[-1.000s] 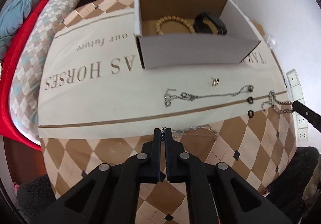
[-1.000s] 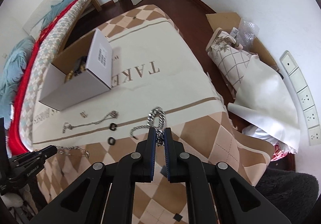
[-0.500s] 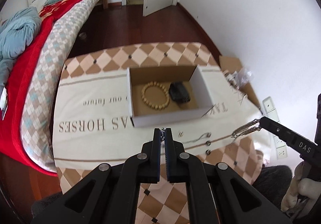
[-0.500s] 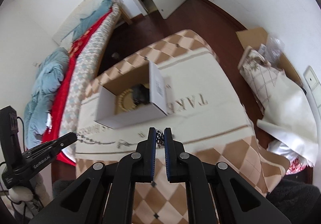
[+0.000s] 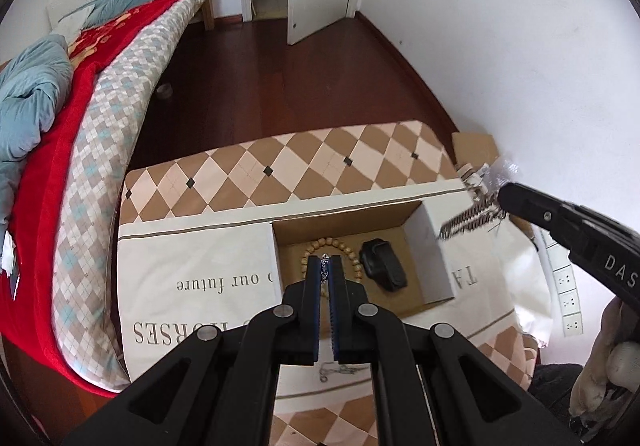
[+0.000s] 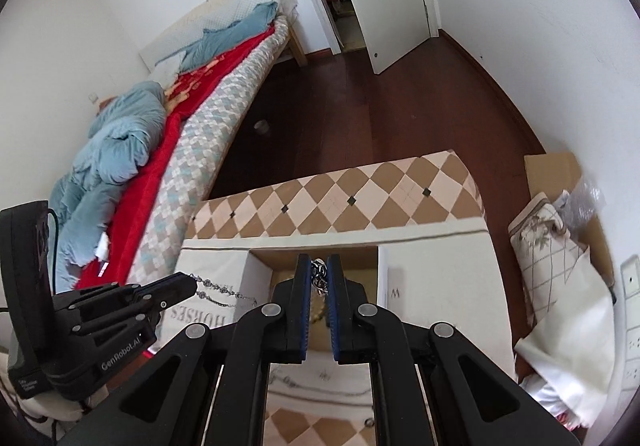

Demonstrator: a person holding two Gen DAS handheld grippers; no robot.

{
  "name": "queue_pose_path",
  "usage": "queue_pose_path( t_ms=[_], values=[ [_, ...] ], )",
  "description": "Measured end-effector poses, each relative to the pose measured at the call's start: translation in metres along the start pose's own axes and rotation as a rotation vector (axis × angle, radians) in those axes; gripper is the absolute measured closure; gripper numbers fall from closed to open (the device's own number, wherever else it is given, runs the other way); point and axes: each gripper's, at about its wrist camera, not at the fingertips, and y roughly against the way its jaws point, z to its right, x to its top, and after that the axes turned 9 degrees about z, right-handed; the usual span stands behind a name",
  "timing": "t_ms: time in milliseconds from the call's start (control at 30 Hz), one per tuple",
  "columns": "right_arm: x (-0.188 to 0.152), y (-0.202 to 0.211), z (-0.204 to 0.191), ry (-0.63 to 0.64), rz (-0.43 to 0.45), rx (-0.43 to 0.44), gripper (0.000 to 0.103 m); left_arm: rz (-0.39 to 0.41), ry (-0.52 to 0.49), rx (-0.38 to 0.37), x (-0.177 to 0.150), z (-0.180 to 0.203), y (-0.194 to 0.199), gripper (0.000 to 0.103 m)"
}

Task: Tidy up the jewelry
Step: 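Carry both silver bracelets into the white box and open both tools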

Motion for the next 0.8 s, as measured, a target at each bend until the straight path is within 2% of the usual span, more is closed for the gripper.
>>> queue_pose_path(
  t_ms=[167,367,600,633,700,733,767,800],
  values=[
    [0.004,-0.056,0.005,0.02,-0.088,-0.05,0.095,-0.087,0.001,0.021,-0.001,-0.012,-0.045,0.101],
    [-0.006,-0.091,0.009,0.049,-0.17,-0.084,0.095,-0.178,0.049,0.007,-0.008,-0.023,-0.073,0.097],
    [-0.029,-0.084,0.011,0.059,-0.287,-0.089,0.092,-0.15,0.083,0.027,-0.01,-0.027,-0.062,0.094],
    [-0.031,-0.081,0.011,0.06,-0.293,-0.091,0.087,-0.141,0.08,0.039,-0.01,-0.027,-0.059,0.094],
    [-0.033,-0.074,0.013,0.064,-0.289,-0.11,0.069,-0.119,0.067,0.062,-0.011,-0.025,-0.052,0.09],
    [-0.033,-0.071,0.014,0.067,-0.284,-0.119,0.056,-0.107,0.062,0.072,-0.011,-0.025,-0.049,0.087],
    [-0.033,-0.068,0.015,0.072,-0.275,-0.135,0.048,-0.09,0.054,0.094,-0.012,-0.024,-0.045,0.077],
    [-0.033,-0.064,0.015,0.084,-0.258,-0.159,0.047,-0.065,0.048,0.118,-0.013,-0.023,-0.039,0.059]
  ],
)
